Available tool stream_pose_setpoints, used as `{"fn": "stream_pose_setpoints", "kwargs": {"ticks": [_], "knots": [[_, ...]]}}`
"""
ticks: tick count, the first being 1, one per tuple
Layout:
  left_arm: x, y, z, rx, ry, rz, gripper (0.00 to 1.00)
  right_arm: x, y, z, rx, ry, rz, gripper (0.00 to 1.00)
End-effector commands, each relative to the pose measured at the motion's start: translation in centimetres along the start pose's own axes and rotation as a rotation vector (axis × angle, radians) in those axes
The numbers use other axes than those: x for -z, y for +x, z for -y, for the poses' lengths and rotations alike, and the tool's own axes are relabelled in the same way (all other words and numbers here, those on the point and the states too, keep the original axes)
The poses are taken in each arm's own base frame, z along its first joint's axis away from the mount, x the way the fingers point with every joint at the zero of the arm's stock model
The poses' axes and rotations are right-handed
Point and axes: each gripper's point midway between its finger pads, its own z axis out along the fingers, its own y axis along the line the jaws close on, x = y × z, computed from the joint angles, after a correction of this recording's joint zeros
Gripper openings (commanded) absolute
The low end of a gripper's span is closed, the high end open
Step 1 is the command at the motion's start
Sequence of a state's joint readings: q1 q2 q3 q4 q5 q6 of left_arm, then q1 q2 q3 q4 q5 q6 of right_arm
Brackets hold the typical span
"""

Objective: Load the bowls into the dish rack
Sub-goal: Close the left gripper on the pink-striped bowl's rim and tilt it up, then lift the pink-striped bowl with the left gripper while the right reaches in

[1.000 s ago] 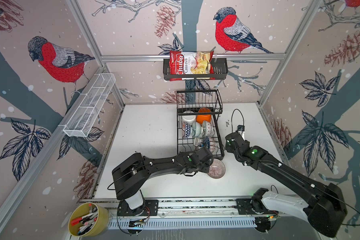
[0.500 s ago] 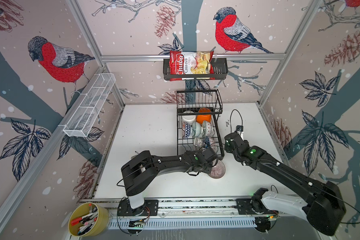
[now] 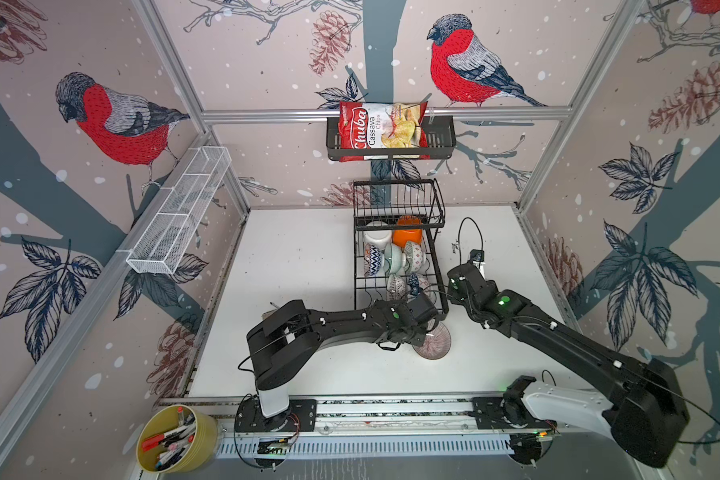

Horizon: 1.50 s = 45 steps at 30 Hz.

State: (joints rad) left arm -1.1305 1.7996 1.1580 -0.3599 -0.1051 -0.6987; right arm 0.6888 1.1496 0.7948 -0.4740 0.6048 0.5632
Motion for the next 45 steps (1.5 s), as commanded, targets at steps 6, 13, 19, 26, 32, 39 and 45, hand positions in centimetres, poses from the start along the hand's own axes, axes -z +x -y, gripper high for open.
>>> {"fn": "stream_pose_setpoints", "kwargs": {"ticks": [6,13,19,26,32,39,45], "knots": [[0.9,-0.1,-0.5,-0.032,-0.007,0.030,0.00,0.4,-0.4,-0.4,0.001,-0.025,-0.003,0.75],[3.7,-1.9,0.1,-0.043,0.037,0.134,0.00,0.9,-0.6,-1.1,0.008,-0.068,-0.014,0.75],[7.2,-3.4,0.4,-0.035,0.075,0.231,0.00,1.5,-0.8,-1.8,0.013,-0.101,-0.015,0.75],[11.4,-4.6,-3.1,0.036,-0.051,0.346,0.00,2.3,-1.3,-2.9,0.021,-0.146,-0.014,0.75],[14.2,-4.7,-7.1,0.093,-0.207,0.433,0.00,3.7,-1.9,-4.9,0.059,-0.222,0.001,0.75],[16.6,-5.3,-10.7,0.180,-0.284,0.503,0.00,6.0,-2.6,-7.9,0.101,-0.337,0.030,0.73],[16.8,-5.2,-13.5,0.237,-0.321,0.524,0.00,8.9,-3.0,-11.9,0.126,-0.530,0.045,0.68]]}}
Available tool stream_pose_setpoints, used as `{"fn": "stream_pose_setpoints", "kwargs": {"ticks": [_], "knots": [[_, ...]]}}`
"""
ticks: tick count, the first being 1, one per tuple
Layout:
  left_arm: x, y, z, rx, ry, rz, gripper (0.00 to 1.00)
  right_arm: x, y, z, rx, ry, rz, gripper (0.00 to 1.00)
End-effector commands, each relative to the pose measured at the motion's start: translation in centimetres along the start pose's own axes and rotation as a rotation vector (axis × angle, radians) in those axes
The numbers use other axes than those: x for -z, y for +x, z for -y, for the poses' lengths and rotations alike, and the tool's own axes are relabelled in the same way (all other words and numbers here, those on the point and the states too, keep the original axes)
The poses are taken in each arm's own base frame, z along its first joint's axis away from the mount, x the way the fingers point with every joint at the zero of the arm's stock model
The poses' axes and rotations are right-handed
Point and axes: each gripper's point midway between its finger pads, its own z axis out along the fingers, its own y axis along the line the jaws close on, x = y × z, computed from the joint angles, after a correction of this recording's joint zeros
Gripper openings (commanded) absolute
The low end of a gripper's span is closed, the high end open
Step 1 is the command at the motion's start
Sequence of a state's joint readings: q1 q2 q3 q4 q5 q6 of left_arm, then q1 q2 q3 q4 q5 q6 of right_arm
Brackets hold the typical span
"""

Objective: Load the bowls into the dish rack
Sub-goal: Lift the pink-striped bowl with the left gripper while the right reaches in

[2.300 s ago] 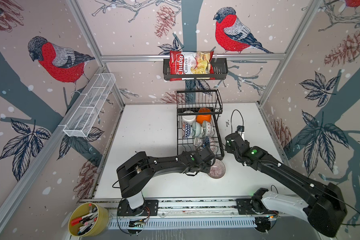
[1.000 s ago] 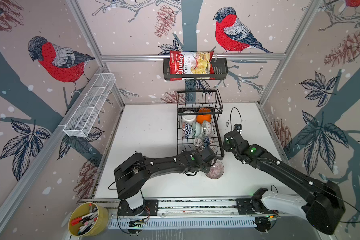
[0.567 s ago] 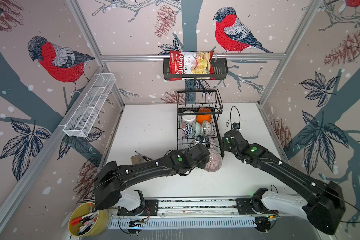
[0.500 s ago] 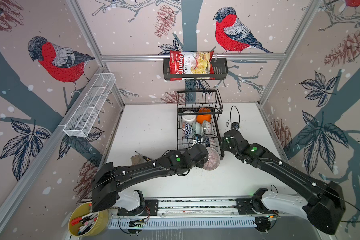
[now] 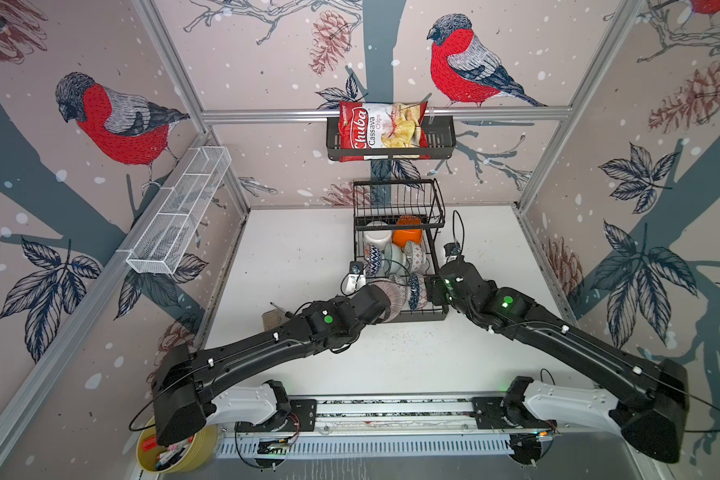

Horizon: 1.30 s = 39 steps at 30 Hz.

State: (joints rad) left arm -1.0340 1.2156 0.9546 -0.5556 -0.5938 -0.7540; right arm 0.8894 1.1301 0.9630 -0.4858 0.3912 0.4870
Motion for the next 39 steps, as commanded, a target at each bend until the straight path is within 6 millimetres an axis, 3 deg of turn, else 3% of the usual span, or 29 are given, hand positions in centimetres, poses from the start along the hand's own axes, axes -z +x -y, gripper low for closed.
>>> {"fn": "stream_pose_setpoints", "kwargs": {"ticks": [1,10,15,27,39], "knots": [[0.1,-1.2,-1.0,0.047,-0.026,0.052,0.00,0.7,-1.1,-3.2,0.012,-0.138,0.033,0.68],[-0.3,-1.6,-1.7,0.064,-0.034,0.063,0.00,0.2,-0.6,-7.7,0.059,-0.232,0.011,0.61],[-0.2,-1.8,-1.6,0.067,-0.016,0.075,0.00,-1.1,0.3,-9.1,0.082,-0.233,-0.025,0.49],[-0.1,-2.0,-1.6,0.072,0.008,0.095,0.00,-2.8,1.3,-11.0,0.111,-0.228,-0.071,0.39],[0.2,-2.3,-1.4,0.085,0.043,0.111,0.00,-4.0,1.7,-11.2,0.112,-0.205,-0.088,0.23]]}}
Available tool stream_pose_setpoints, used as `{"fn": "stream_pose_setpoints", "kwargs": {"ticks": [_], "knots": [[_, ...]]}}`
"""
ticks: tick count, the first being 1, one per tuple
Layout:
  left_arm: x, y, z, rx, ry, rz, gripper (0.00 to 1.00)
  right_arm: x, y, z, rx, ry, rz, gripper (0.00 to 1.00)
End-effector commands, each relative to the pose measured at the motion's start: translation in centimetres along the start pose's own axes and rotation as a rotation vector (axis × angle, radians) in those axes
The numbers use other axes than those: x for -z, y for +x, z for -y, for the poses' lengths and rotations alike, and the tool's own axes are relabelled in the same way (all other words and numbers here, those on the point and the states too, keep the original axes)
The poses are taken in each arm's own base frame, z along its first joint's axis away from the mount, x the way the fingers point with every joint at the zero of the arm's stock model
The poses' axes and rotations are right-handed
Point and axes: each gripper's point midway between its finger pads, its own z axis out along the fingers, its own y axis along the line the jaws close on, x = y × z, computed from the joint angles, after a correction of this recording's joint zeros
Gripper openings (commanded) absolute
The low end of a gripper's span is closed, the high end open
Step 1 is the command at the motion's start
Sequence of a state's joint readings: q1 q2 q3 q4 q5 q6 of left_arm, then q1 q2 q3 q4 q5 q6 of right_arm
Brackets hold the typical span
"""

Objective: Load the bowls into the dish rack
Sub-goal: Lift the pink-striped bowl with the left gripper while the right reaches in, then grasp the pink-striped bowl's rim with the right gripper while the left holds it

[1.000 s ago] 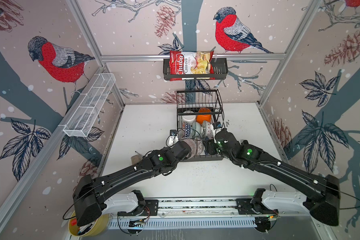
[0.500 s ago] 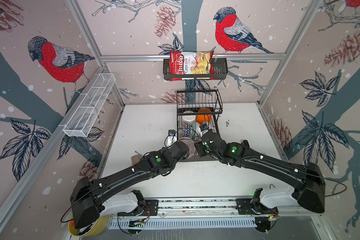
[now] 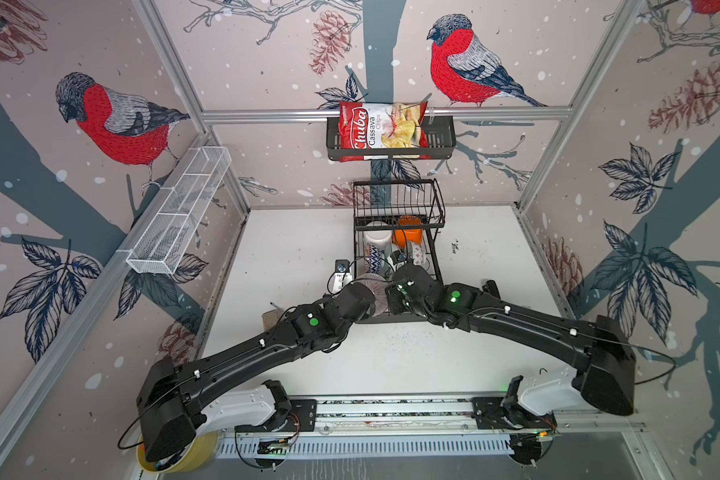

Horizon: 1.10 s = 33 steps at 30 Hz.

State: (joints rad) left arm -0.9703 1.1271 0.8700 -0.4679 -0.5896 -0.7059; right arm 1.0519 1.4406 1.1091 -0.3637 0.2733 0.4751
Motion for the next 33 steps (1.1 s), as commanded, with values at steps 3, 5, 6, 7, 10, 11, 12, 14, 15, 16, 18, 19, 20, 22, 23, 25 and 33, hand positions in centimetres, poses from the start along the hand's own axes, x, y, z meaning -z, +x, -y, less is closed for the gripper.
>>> {"fn": "stream_pose_setpoints", "kwargs": {"ticks": [3,5,6,7,10,11,12,14,15,16,18,19,20,22,23,25,33], "knots": [[0.2,-1.3,0.9,0.043,0.045,0.050,0.00,-0.1,-0.8,0.0,-0.016,0.010,0.029,0.20],[0.1,-1.2,0.9,0.044,0.048,0.049,0.00,-0.2,-0.9,0.0,-0.016,0.014,0.032,0.16],[0.1,-1.2,0.9,0.045,0.048,0.050,0.00,-0.2,-0.9,0.1,-0.016,0.017,0.031,0.15],[0.1,-1.1,1.0,0.046,0.050,0.049,0.00,-0.2,-0.9,0.1,-0.017,0.019,0.033,0.14],[0.1,-1.2,1.0,0.044,0.053,0.049,0.00,-0.2,-0.9,0.2,-0.016,0.025,0.035,0.09],[0.1,-1.2,1.0,0.046,0.054,0.048,0.00,-0.2,-0.9,0.2,-0.017,0.027,0.037,0.07],[0.1,-1.2,1.0,0.046,0.055,0.048,0.00,-0.2,-0.9,0.3,-0.017,0.029,0.037,0.05],[0.2,-1.2,1.1,0.045,0.057,0.049,0.00,-0.2,-1.0,0.4,-0.018,0.034,0.040,0.02],[0.2,-1.2,1.1,0.046,0.059,0.050,0.00,-0.1,-1.0,0.4,-0.019,0.035,0.041,0.00],[0.2,-1.2,1.1,0.046,0.058,0.050,0.01,-0.2,-1.0,0.5,-0.019,0.039,0.041,0.00],[0.2,-1.2,1.1,0.048,0.059,0.050,0.11,-0.1,-1.0,0.6,-0.019,0.047,0.043,0.00],[0.3,-1.3,1.1,0.049,0.063,0.050,0.15,-0.1,-1.1,0.7,-0.019,0.051,0.046,0.00],[0.3,-1.3,1.1,0.047,0.063,0.052,0.21,0.0,-1.1,0.8,-0.019,0.055,0.048,0.00],[0.2,-1.2,1.0,0.043,0.055,0.047,0.36,0.0,-1.2,1.1,-0.019,0.067,0.050,0.00],[0.2,-1.3,0.9,0.047,0.051,0.048,0.44,0.0,-1.1,1.2,-0.017,0.073,0.049,0.00],[0.2,-1.4,0.7,0.049,0.044,0.047,0.57,0.1,-1.0,1.4,-0.016,0.084,0.048,0.00],[-0.7,-1.3,-2.2,0.138,0.001,0.018,0.85,1.0,-1.2,2.9,-0.013,0.131,0.072,0.00]]}}
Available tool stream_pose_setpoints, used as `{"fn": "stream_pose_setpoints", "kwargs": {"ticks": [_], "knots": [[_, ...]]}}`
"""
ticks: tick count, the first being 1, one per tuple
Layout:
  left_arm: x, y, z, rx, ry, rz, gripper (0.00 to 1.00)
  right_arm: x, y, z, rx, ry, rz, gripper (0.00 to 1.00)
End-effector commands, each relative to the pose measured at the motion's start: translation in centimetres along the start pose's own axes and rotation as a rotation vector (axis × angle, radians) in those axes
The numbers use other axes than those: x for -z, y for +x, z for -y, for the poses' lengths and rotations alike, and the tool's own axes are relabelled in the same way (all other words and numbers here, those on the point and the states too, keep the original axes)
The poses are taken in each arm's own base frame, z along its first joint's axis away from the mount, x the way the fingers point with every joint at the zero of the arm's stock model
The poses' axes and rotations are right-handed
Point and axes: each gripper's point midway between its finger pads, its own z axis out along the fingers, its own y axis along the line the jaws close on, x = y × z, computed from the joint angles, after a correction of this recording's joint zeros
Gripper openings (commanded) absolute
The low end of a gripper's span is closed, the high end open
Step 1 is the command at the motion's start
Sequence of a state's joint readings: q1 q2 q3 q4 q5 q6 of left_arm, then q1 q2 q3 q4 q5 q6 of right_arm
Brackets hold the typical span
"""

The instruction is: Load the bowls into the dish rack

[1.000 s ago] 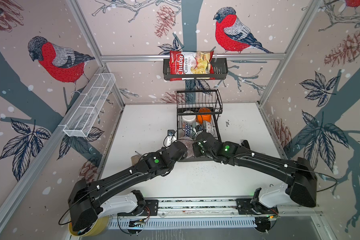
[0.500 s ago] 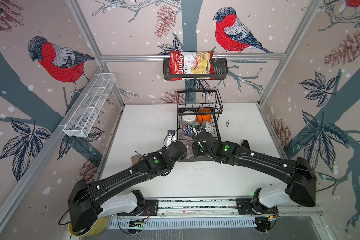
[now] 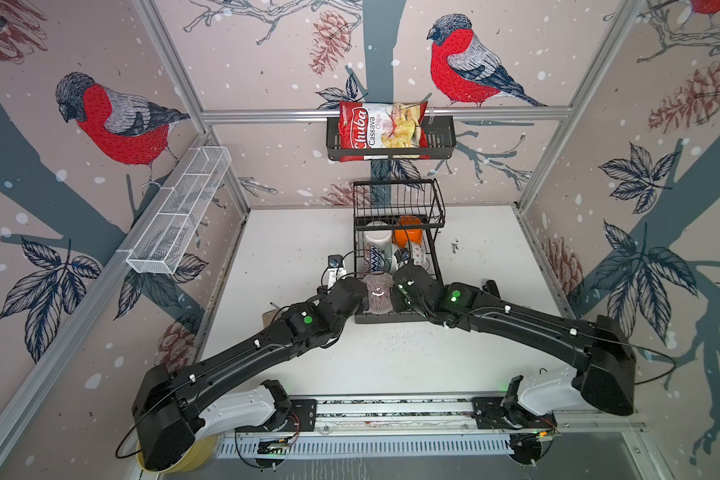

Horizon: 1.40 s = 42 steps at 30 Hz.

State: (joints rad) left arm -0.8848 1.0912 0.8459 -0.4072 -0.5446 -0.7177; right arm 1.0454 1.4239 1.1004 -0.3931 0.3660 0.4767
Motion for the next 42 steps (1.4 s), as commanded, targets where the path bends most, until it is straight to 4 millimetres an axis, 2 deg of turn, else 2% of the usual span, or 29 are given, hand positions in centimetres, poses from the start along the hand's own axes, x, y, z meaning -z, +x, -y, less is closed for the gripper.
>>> {"fn": "stream_pose_setpoints", "kwargs": {"ticks": [1,9,13,17,26,32,42], "knots": [[-0.4,0.2,-1.4,0.049,-0.011,-0.017,0.85,0.6,-1.0,1.2,-0.020,0.044,0.050,0.00],[-1.9,1.4,-6.3,0.172,-0.066,-0.054,0.89,1.5,-1.7,3.5,-0.055,0.089,0.075,0.00],[-2.6,2.8,-7.4,0.189,-0.082,-0.090,0.92,2.0,-2.1,4.1,-0.066,0.093,0.092,0.00],[-3.6,4.4,-7.3,0.178,-0.069,-0.132,0.95,2.3,-2.5,4.6,-0.070,0.101,0.107,0.00],[-5.7,8.0,-7.3,0.177,-0.073,-0.234,0.96,3.2,-4.5,5.3,-0.094,0.102,0.159,0.00],[-6.9,10.3,-6.5,0.163,-0.043,-0.334,0.96,3.2,-5.2,5.5,-0.100,0.101,0.178,0.00],[-7.6,11.9,-5.0,0.177,0.036,-0.384,0.94,2.8,-5.1,5.5,-0.098,0.098,0.171,0.00]]}}
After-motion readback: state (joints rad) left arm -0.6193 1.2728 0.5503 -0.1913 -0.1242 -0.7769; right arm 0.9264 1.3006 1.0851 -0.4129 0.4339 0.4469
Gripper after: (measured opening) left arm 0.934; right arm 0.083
